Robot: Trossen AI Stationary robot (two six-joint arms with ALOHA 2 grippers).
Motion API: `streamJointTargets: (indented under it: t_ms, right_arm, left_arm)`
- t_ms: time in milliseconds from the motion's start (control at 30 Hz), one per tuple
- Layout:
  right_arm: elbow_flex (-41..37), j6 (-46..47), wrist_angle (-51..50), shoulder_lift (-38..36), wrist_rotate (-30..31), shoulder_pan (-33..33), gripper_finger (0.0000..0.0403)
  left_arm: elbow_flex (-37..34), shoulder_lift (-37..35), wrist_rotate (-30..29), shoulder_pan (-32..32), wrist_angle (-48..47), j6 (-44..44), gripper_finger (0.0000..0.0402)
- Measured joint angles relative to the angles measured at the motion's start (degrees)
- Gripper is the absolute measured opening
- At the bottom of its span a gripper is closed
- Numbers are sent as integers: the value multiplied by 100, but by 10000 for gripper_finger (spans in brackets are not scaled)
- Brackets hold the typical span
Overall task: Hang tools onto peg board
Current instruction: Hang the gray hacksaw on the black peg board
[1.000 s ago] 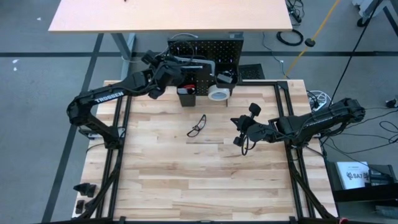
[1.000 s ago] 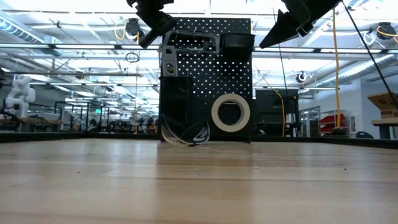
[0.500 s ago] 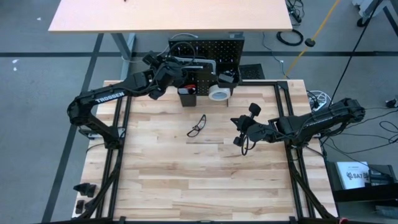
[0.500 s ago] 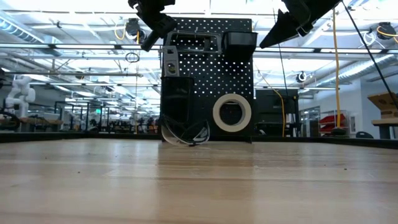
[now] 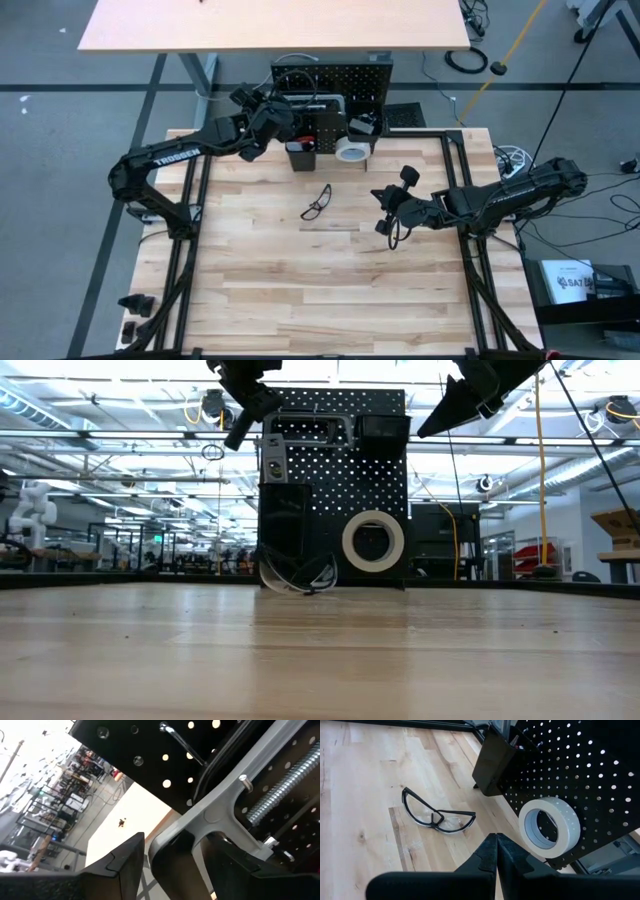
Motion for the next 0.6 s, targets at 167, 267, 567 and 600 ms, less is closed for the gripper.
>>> streamJointTargets:
  t_ms: [167, 267, 567, 600]
  right_arm:
    - [0, -17, 0, 1, -1, 0, 0]
    - [0, -16, 0, 2, -1, -2, 0]
    - [0, -13, 2, 2, 0, -2, 0]
    - [0, -15, 0, 2, -2, -2, 0]
  left_arm:
    - [0, 0, -183, -71, 1, 137, 199]
    - [0, -3, -280, -77, 2, 161, 199]
    - [0, -273, 154, -143, -103, 144, 199]
    - [0, -283, 184, -146, -144, 143, 199]
